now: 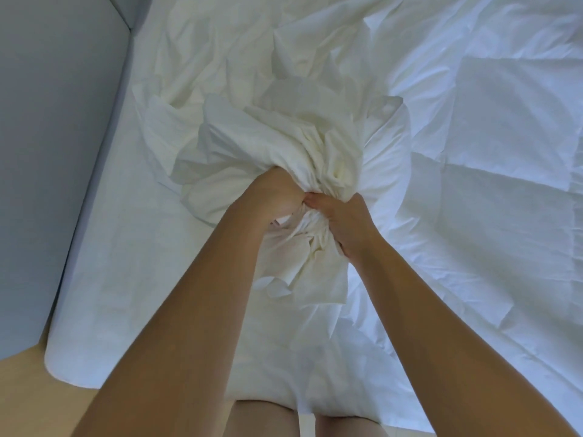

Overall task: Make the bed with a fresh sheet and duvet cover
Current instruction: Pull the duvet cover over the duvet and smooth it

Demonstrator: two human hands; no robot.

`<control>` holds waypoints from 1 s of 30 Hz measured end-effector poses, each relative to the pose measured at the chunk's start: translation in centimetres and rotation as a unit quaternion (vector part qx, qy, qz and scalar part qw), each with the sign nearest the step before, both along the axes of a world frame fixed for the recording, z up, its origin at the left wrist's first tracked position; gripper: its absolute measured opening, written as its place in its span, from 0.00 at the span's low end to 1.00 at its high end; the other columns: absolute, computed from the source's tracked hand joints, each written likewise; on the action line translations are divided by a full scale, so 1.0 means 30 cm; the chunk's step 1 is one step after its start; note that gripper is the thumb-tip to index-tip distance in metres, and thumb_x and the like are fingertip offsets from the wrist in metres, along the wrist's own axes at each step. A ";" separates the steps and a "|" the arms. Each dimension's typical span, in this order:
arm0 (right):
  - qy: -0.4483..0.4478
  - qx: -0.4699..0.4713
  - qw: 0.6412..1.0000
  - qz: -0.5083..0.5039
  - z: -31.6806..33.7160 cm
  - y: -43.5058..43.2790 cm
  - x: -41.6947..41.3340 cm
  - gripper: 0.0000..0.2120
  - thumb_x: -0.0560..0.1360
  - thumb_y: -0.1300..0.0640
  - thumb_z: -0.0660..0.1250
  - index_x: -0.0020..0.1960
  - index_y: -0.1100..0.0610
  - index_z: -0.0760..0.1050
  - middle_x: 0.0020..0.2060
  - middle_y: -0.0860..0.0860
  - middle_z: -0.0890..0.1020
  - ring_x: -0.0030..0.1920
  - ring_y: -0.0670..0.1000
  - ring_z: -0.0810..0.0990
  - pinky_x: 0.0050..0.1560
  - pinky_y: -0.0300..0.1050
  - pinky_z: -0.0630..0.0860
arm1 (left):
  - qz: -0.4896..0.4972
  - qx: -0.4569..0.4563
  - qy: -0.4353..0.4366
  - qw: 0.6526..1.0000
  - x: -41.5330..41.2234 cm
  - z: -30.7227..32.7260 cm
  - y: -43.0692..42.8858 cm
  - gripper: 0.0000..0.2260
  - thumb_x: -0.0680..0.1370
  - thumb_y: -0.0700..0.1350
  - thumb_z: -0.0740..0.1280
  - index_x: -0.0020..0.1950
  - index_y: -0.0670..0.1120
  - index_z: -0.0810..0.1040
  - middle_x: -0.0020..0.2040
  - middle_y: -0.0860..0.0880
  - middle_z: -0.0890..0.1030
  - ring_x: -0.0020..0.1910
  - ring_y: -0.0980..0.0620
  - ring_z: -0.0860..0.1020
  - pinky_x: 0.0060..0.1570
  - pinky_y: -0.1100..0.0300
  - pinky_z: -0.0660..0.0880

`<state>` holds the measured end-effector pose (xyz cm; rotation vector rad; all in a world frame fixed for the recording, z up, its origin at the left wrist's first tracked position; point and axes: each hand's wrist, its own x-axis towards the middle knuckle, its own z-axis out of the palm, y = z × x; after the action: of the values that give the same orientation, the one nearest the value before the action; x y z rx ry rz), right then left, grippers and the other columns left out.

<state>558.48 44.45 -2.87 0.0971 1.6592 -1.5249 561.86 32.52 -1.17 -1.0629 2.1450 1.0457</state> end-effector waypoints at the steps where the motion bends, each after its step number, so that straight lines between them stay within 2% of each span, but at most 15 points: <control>1: 0.003 0.009 1.000 -0.012 0.002 0.002 0.004 0.16 0.68 0.63 0.72 0.56 0.57 0.79 0.49 0.53 0.84 0.50 0.52 0.83 0.53 0.49 0.80 | -0.042 -0.010 -0.022 0.999 -0.021 0.000 0.003 0.08 0.80 0.37 0.57 0.50 0.38 0.76 0.46 0.40 0.78 0.48 0.41 0.77 0.51 0.54 0.73; 3: 0.000 0.024 0.998 -0.050 0.013 0.000 0.014 0.13 0.69 0.63 0.71 0.54 0.57 0.79 0.47 0.52 0.85 0.47 0.52 0.84 0.47 0.45 0.81 | -0.089 -0.043 -0.025 0.995 -0.037 -0.007 0.014 0.09 0.80 0.37 0.56 0.41 0.41 0.71 0.37 0.44 0.74 0.36 0.47 0.73 0.43 0.55 0.72; 4: -0.004 0.031 0.997 -0.068 0.019 -0.003 0.015 0.13 0.69 0.63 0.71 0.54 0.57 0.79 0.47 0.52 0.84 0.47 0.52 0.84 0.44 0.43 0.81 | -0.099 -0.058 -0.010 0.993 -0.036 -0.013 0.014 0.10 0.80 0.38 0.56 0.39 0.42 0.70 0.36 0.46 0.73 0.35 0.49 0.71 0.40 0.56 0.70; 6: -0.007 0.039 0.995 -0.086 0.036 -0.008 0.018 0.13 0.70 0.62 0.71 0.54 0.57 0.78 0.47 0.52 0.84 0.47 0.51 0.83 0.44 0.42 0.80 | -0.058 -0.036 0.050 0.996 -0.005 -0.027 0.011 0.09 0.80 0.42 0.57 0.42 0.43 0.72 0.37 0.48 0.73 0.39 0.49 0.73 0.42 0.57 0.68; 8: -0.016 0.043 0.995 -0.090 0.061 -0.013 0.024 0.13 0.71 0.60 0.72 0.54 0.56 0.77 0.47 0.50 0.83 0.47 0.50 0.82 0.45 0.41 0.80 | 0.025 0.020 0.120 0.992 0.032 -0.022 0.008 0.09 0.80 0.46 0.59 0.47 0.43 0.76 0.41 0.48 0.76 0.43 0.49 0.75 0.43 0.58 0.70; 10: -0.034 0.036 0.994 -0.098 0.087 -0.013 0.027 0.11 0.71 0.60 0.72 0.52 0.56 0.77 0.45 0.50 0.83 0.45 0.49 0.83 0.41 0.40 0.80 | 0.065 0.050 0.169 0.982 0.068 0.002 0.007 0.12 0.79 0.46 0.61 0.40 0.42 0.75 0.37 0.48 0.76 0.39 0.51 0.73 0.39 0.59 0.68; 12: -0.044 0.027 0.992 -0.111 0.121 0.004 0.023 0.08 0.71 0.60 0.72 0.49 0.56 0.77 0.43 0.51 0.83 0.43 0.50 0.83 0.38 0.40 0.80 | 0.081 0.045 0.198 0.976 0.105 0.034 -0.001 0.17 0.78 0.45 0.62 0.30 0.44 0.68 0.29 0.49 0.69 0.31 0.52 0.67 0.34 0.58 0.62; 14: -0.041 0.024 0.991 -0.122 0.150 0.035 0.017 0.07 0.71 0.60 0.71 0.49 0.56 0.77 0.43 0.52 0.83 0.43 0.51 0.83 0.39 0.41 0.80 | 0.072 0.020 0.204 0.976 0.145 0.068 -0.023 0.19 0.78 0.45 0.63 0.28 0.47 0.61 0.27 0.50 0.64 0.27 0.53 0.62 0.32 0.58 0.59; 19: -0.067 -0.039 0.987 -0.139 0.197 0.090 0.046 0.13 0.71 0.62 0.70 0.56 0.58 0.77 0.47 0.53 0.85 0.45 0.51 0.85 0.39 0.42 0.80 | 0.031 0.028 0.230 0.972 0.236 0.160 -0.071 0.17 0.79 0.45 0.62 0.31 0.46 0.63 0.28 0.52 0.65 0.26 0.58 0.63 0.28 0.65 0.59; 22: -0.122 -0.028 0.976 -0.180 0.164 0.107 0.122 0.19 0.70 0.60 0.72 0.59 0.62 0.77 0.51 0.57 0.84 0.48 0.56 0.84 0.46 0.50 0.81 | 0.014 0.025 0.212 0.977 0.236 0.163 -0.048 0.17 0.79 0.47 0.62 0.31 0.46 0.64 0.27 0.51 0.67 0.24 0.59 0.67 0.30 0.63 0.61; 24: -0.137 -0.013 0.968 -0.209 0.146 0.118 0.159 0.19 0.69 0.58 0.73 0.58 0.62 0.77 0.52 0.58 0.83 0.49 0.57 0.84 0.52 0.54 0.80 | -0.024 0.017 0.191 0.981 0.224 0.158 -0.022 0.18 0.79 0.48 0.63 0.32 0.45 0.63 0.29 0.47 0.66 0.27 0.54 0.67 0.33 0.59 0.61; 26: -0.127 -0.008 0.965 -0.228 0.145 0.111 0.164 0.19 0.70 0.57 0.73 0.58 0.62 0.78 0.51 0.57 0.84 0.50 0.57 0.84 0.54 0.55 0.79 | -0.021 0.044 0.183 0.982 0.204 0.162 -0.013 0.18 0.78 0.48 0.63 0.31 0.45 0.63 0.28 0.48 0.67 0.27 0.53 0.67 0.32 0.60 0.62; 28: -0.117 -0.012 0.967 -0.227 0.157 0.080 0.163 0.18 0.70 0.56 0.73 0.58 0.61 0.78 0.50 0.56 0.84 0.50 0.56 0.84 0.54 0.54 0.79 | 0.032 0.108 0.174 0.978 0.185 0.175 -0.018 0.16 0.77 0.46 0.64 0.30 0.46 0.67 0.24 0.53 0.70 0.25 0.57 0.69 0.28 0.65 0.65; 30: -0.116 -0.004 0.969 -0.219 0.164 0.050 0.166 0.17 0.71 0.56 0.73 0.57 0.61 0.79 0.50 0.56 0.84 0.49 0.56 0.84 0.51 0.50 0.80 | 0.046 0.141 0.136 0.980 0.168 0.187 -0.025 0.12 0.76 0.47 0.66 0.34 0.47 0.73 0.28 0.53 0.74 0.29 0.56 0.73 0.30 0.66 0.68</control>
<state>563.46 45.96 2.04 0.6502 1.5037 -1.7641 566.89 31.75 4.45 -0.9352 2.0821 1.5639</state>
